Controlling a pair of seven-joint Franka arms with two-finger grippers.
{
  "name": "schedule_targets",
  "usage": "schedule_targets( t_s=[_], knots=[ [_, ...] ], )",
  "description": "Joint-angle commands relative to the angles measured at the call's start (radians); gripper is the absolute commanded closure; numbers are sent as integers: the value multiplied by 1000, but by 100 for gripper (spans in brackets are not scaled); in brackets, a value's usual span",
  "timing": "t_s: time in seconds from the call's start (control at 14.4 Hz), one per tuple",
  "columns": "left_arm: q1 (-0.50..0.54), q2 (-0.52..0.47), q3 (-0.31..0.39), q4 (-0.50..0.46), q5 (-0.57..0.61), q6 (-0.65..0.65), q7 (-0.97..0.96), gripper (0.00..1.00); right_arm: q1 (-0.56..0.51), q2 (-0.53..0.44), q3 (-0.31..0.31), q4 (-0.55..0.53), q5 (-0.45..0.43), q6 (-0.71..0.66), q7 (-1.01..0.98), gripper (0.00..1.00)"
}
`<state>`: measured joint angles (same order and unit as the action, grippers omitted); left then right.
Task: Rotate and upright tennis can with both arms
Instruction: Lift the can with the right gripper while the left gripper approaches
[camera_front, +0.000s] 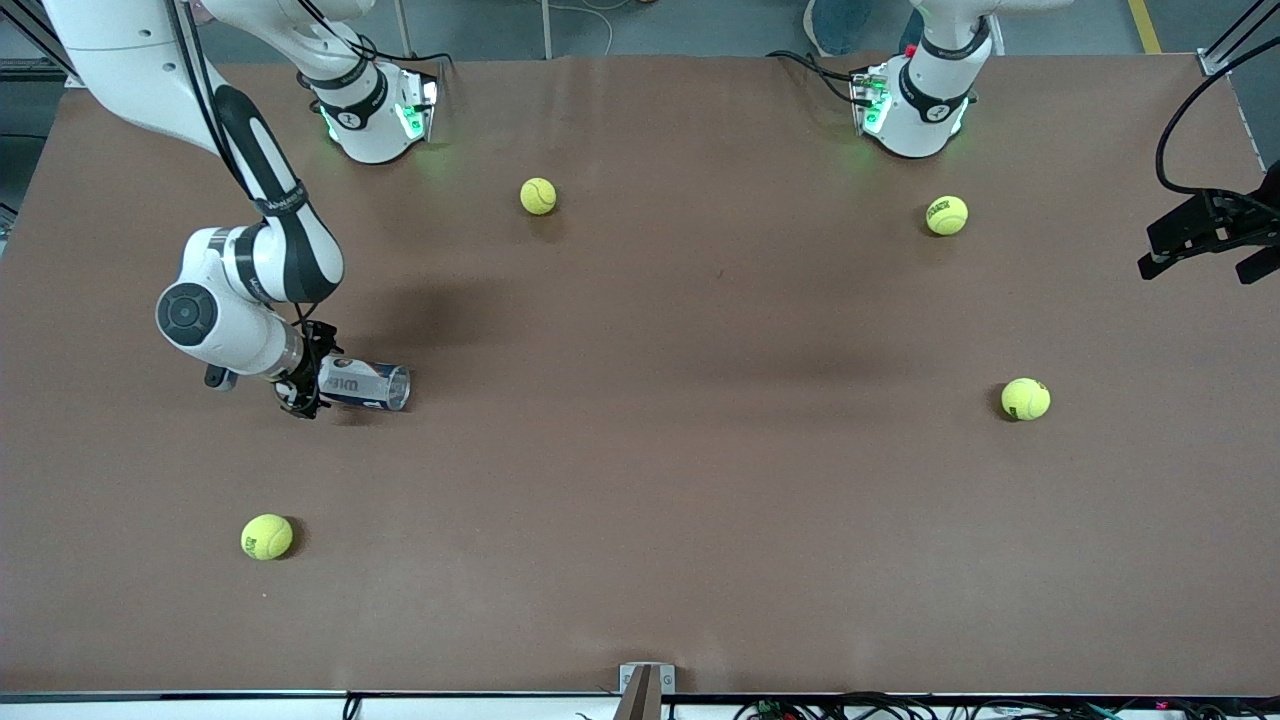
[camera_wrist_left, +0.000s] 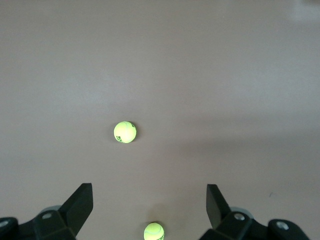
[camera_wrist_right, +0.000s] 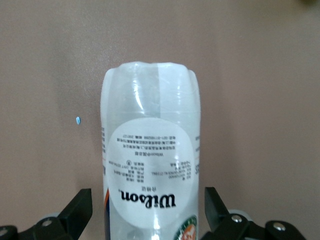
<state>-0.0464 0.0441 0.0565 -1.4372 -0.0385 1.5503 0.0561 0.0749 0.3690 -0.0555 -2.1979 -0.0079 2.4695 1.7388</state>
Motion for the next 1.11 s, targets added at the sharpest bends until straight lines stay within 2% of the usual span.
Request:
schedule_targets(
  t_s=[0.0,0.14,0.35,0.49,0.69,0.83,1.04],
  knots=[
    [-1,-12,0,-8,2,4,4,0,-27,1,2,-11,-30,20,-4,1],
    [-1,-12,0,-8,2,4,4,0,-38,5,3,-13,-35,20,-30,5],
    [-1,-12,0,-8,2,4,4,0,-40,7,5,-19,-34,19,-38,27],
    [-3,-10,0,-8,2,4,4,0,-34,7,6,-19,-34,17,-38,38],
    [-3,-10,0,-8,2,4,4,0,-23,-4,9,-17,-34,-9,-30,40],
    [-3,-10,0,-8,2,4,4,0,8,-36,11,16,-18,-114,-24,40],
    [-3,-10,0,-8,2,4,4,0,90,-64,13,134,37,-297,40,40]
  ],
)
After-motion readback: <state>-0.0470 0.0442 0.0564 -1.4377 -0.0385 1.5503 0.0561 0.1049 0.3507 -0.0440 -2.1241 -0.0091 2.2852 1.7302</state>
